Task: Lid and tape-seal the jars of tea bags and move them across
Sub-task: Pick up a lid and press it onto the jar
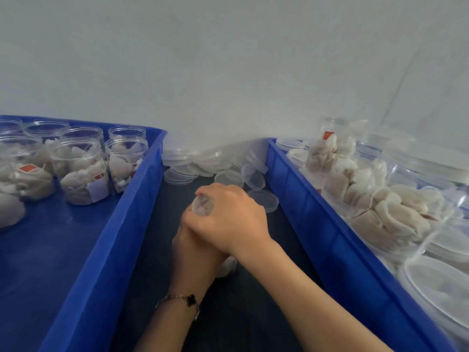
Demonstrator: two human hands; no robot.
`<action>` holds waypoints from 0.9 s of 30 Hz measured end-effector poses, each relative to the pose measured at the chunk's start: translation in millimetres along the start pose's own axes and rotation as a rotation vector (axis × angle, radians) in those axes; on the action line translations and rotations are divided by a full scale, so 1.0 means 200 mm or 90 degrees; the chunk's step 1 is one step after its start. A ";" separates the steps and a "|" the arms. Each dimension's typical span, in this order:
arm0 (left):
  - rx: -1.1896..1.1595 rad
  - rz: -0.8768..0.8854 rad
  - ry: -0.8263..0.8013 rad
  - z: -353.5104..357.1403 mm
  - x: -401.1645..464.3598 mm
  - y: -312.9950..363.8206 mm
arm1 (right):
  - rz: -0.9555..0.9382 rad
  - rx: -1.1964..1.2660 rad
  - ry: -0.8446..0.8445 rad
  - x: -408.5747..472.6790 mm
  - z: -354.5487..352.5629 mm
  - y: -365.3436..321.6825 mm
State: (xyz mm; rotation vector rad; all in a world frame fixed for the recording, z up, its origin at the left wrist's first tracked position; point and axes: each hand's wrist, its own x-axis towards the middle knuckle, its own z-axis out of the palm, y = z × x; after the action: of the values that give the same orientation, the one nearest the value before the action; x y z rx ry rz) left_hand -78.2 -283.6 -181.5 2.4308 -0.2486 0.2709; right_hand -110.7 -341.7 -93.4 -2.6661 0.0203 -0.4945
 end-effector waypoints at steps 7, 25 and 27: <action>-0.171 -0.043 0.076 0.00 0.00 -0.02 | 0.018 -0.005 0.026 0.00 0.02 -0.01; -0.433 -0.016 0.118 -0.09 -0.07 -0.02 | 0.155 0.347 0.009 0.09 -0.07 0.28; -0.436 -0.010 0.132 -0.07 -0.07 -0.03 | 0.138 0.178 -0.104 0.07 0.00 0.37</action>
State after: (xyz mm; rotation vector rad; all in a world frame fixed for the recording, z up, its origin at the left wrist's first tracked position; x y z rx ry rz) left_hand -92.2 -268.0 -177.4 1.7148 -0.1898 0.3604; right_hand -92.9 -409.7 -117.9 -2.3847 0.1772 -0.1933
